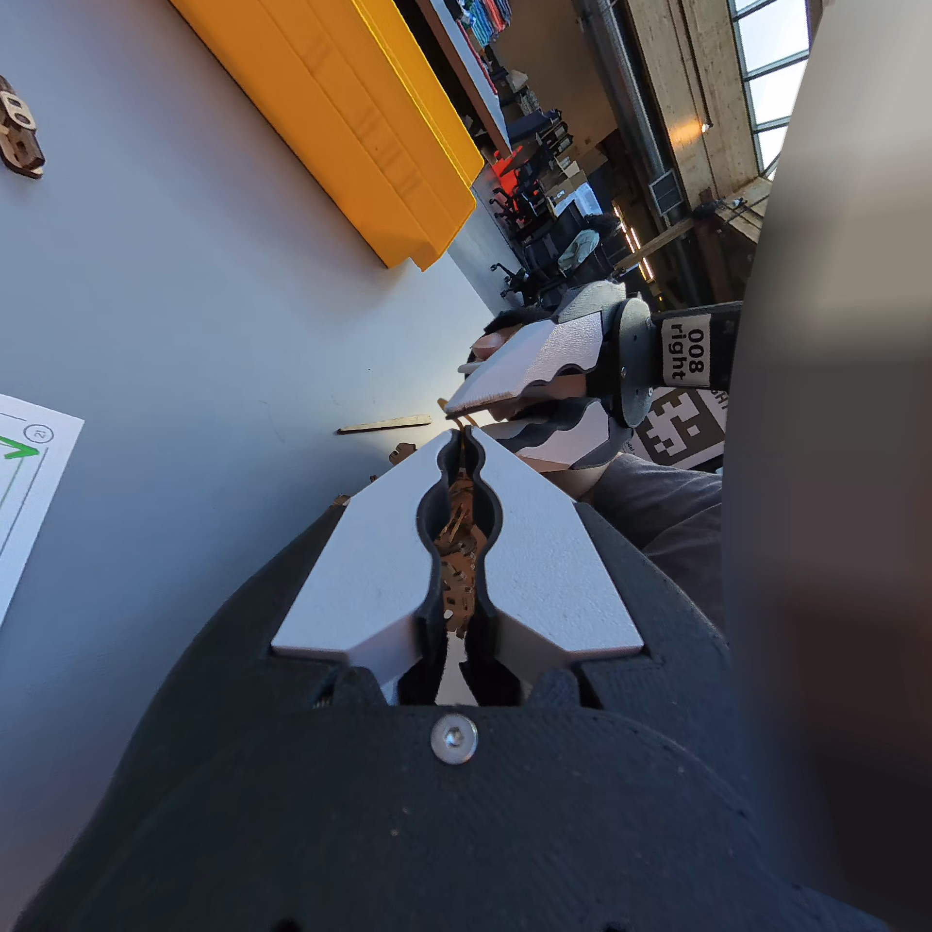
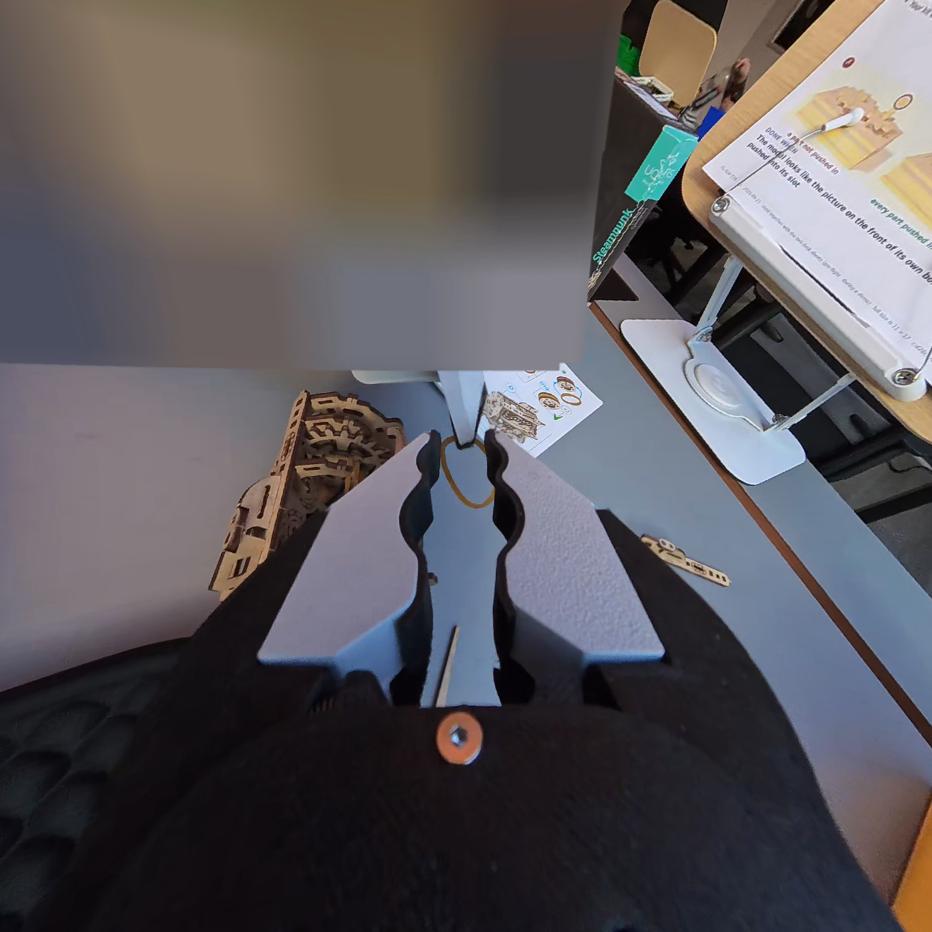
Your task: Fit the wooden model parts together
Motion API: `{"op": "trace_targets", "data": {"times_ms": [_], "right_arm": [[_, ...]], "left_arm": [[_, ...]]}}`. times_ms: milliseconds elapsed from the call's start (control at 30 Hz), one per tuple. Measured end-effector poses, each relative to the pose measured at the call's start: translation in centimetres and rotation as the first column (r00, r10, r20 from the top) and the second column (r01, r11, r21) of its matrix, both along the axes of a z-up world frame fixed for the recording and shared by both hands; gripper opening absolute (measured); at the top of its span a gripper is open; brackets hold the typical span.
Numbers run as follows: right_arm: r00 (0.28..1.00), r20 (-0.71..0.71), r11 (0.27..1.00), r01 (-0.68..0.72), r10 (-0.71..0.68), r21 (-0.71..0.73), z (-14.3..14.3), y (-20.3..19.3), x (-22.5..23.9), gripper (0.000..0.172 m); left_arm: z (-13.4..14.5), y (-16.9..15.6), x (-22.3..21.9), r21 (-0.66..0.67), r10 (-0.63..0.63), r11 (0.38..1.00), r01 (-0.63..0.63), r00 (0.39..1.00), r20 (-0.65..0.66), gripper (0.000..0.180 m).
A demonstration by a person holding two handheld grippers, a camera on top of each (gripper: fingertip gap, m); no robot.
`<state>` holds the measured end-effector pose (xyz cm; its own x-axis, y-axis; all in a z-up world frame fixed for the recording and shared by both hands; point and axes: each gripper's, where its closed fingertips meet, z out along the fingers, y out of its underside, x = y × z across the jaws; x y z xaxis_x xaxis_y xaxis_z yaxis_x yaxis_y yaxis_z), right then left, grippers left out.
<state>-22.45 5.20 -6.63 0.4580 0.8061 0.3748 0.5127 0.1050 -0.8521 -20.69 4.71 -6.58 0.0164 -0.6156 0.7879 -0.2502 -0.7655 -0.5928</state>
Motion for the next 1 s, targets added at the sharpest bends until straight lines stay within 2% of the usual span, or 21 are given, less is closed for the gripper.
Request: {"op": "trace_targets", "data": {"times_ms": [100, 467, 700, 867, 1000], "right_arm": [[1.0, 0.008, 1.0, -0.005, 0.005, -0.02, -0.4, 0.0, 0.1, 0.019], [0.999, 0.026, 0.998, -0.023, 0.025, -0.055, -0.9, -0.5, 0.4, 0.012], [0.997, 0.047, 0.995, -0.065, 0.068, -0.073, -1.3, -1.1, 0.4, 0.001], [0.994, -0.019, 0.983, -0.113, 0.112, -0.146, -1.1, -1.9, 0.1, 0.0], [0.98, -0.136, 0.943, -0.178, 0.145, -0.281, -1.0, -2.5, -0.1, 0.0]], "left_arm": [[-0.1, -0.2, 0.1, 0.033, -0.008, 0.999, 0.008, 1.0, -0.017, 0.0], [-0.6, -0.9, -0.1, 0.15, -0.053, 0.986, 0.066, 0.995, -0.087, 0.0], [-0.8, -1.3, -0.6, 0.18, -0.092, 0.977, 0.113, 0.989, -0.119, 0.0], [-0.9, -1.7, -0.6, 0.228, -0.114, 0.963, 0.144, 0.984, -0.14, 0.0], [-0.9, -2.1, -0.6, 0.26, -0.132, 0.951, 0.167, 0.98, -0.148, 0.0]]}}
